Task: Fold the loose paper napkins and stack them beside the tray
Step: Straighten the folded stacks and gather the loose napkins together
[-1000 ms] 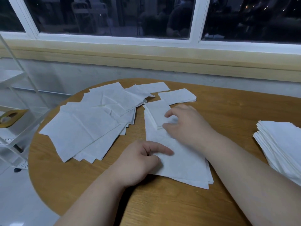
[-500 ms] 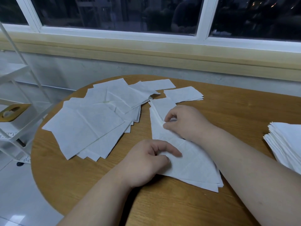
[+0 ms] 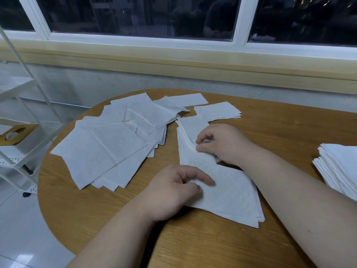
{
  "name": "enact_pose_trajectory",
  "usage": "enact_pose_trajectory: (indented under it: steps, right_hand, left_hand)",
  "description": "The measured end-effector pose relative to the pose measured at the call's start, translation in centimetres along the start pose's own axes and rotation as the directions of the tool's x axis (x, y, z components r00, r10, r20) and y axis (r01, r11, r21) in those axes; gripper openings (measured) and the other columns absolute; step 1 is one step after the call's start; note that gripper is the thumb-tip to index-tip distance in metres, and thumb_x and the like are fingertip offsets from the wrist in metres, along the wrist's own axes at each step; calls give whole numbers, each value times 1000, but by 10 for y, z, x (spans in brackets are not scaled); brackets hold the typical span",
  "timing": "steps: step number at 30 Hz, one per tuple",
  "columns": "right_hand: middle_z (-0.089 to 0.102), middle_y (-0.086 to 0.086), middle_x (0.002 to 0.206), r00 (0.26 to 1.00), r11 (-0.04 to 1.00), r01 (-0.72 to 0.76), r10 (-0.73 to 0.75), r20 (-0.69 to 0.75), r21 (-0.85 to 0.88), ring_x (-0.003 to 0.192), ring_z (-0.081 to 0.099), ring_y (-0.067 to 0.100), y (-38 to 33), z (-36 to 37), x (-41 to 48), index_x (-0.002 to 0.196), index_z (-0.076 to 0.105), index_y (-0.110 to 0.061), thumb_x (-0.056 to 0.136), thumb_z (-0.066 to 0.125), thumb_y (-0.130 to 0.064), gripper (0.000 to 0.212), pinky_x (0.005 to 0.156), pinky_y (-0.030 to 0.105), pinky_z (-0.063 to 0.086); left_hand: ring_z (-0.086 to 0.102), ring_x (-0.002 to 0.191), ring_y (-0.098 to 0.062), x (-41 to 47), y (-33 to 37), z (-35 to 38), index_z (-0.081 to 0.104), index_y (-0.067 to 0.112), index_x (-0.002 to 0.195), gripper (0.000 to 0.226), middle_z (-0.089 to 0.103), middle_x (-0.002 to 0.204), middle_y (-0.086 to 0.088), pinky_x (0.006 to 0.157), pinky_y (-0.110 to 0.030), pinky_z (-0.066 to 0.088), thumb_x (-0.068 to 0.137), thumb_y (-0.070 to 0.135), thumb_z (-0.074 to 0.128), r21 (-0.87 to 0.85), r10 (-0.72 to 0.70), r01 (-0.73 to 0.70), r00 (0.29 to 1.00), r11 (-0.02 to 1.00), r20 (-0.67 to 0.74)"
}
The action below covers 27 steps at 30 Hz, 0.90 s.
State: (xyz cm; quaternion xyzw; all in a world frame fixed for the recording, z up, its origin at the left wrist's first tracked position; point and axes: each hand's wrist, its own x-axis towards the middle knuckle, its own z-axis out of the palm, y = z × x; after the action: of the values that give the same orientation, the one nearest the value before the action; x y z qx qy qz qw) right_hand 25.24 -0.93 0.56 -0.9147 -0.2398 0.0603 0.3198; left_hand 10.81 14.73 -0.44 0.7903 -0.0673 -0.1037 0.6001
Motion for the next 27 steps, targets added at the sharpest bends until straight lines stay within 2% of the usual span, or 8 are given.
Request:
enact_pose_trajectory:
  steps: [10, 19, 24, 27]
  right_hand:
    - [66, -11, 99, 1000, 999, 26, -26, 0, 39, 90, 62, 9, 1, 2, 1, 82, 77, -25, 85, 80, -25, 4, 81, 45, 58]
    - [61, -9, 90, 999, 995, 22, -18, -49, 94, 80, 59, 11, 3, 4, 0, 75, 72, -25, 85, 80, -25, 13, 70, 37, 54]
    - [61, -8, 90, 997, 992, 12, -3, -73, 123, 82, 60, 15, 5, 5, 0, 73, 69, -28, 86, 78, -27, 16, 72, 35, 54]
    - [62, -7, 92, 996, 992, 8, 4, -95, 126, 85, 60, 15, 6, 5, -1, 72, 69, -28, 86, 78, -27, 17, 76, 34, 51]
  left_hand:
    - [26, 45, -15, 1, -1, -1, 79, 31, 95, 32, 33, 50, 4, 46, -24, 22, 75, 21, 56, 16, 9, -9, 1000, 1000, 5]
    - [27, 49, -18, 0, -1, 0, 79, 29, 94, 30, 36, 54, -2, 47, -25, 22, 75, 21, 57, -7, 7, -7, 1000, 1000, 3]
    - [28, 50, -19, 0, -1, 0, 79, 31, 95, 30, 35, 57, -7, 48, -25, 22, 76, 22, 57, 9, 16, -16, 1000, 1000, 7]
    - [27, 48, -18, 1, -1, -1, 79, 31, 95, 31, 34, 54, -4, 47, -24, 23, 76, 22, 57, 10, 16, -16, 1000, 1000, 8]
